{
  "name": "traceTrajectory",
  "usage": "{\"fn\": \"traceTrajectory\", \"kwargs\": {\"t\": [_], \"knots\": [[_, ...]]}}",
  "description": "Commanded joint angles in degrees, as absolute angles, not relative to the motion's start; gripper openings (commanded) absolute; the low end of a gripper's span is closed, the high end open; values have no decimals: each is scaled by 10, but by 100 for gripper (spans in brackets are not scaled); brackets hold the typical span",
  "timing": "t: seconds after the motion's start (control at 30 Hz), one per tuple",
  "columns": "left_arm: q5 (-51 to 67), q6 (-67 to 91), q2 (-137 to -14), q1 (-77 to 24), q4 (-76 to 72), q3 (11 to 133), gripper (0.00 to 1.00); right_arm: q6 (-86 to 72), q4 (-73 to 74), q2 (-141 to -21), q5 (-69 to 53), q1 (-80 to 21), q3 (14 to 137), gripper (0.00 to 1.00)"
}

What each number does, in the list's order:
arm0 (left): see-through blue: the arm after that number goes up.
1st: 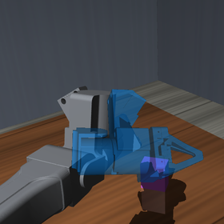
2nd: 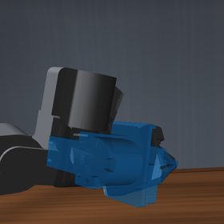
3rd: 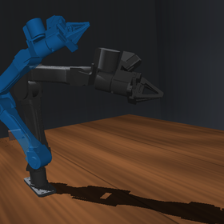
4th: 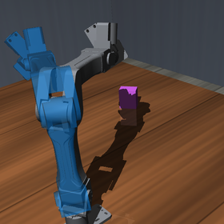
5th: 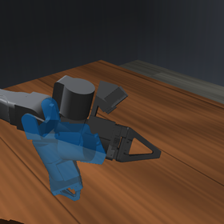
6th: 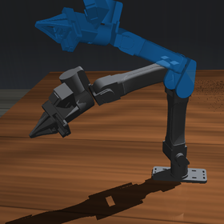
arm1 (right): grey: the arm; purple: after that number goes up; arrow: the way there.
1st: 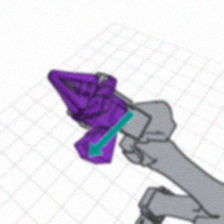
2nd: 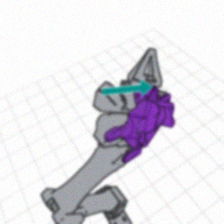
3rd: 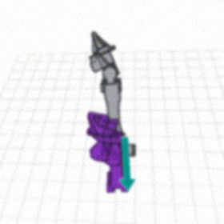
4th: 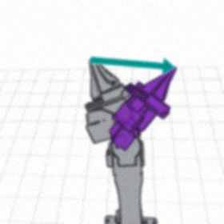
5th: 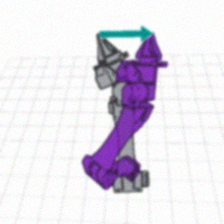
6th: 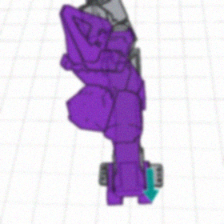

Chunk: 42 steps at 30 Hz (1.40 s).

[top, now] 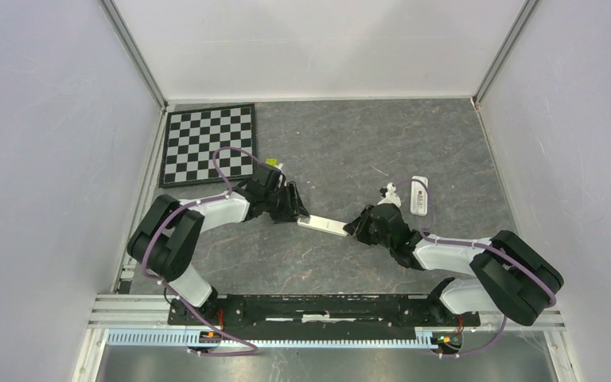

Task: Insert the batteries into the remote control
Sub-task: Load the battery cover into the remote control.

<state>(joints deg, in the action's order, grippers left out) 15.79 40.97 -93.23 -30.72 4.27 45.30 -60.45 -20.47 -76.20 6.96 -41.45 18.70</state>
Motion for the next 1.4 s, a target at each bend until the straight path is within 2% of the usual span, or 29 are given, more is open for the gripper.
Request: {"fn": "traceTrajectory", "kwargs": {"t": [0.0,0.3,0.57,0.83,0.97,1.17,1.37], "knots": [[185,404,-948,-310,19,425,57,-579,-177,-788,76,-416,190,22],[212,443,-958,-346,-30,393,51,-604,-173,-844,85,-467,219,19],[203,477,-959,-356,-55,368,49,-645,-98,-899,124,-553,287,13],[183,478,-944,-356,-55,351,49,-662,-69,-841,160,-577,268,12],[177,472,-942,-356,-52,344,49,-641,-57,-811,177,-576,261,19],[166,466,-939,-356,-47,336,49,-618,-56,-789,168,-559,242,37],[128,452,-915,-356,-11,333,56,-602,-53,-754,169,-544,233,46]]}}
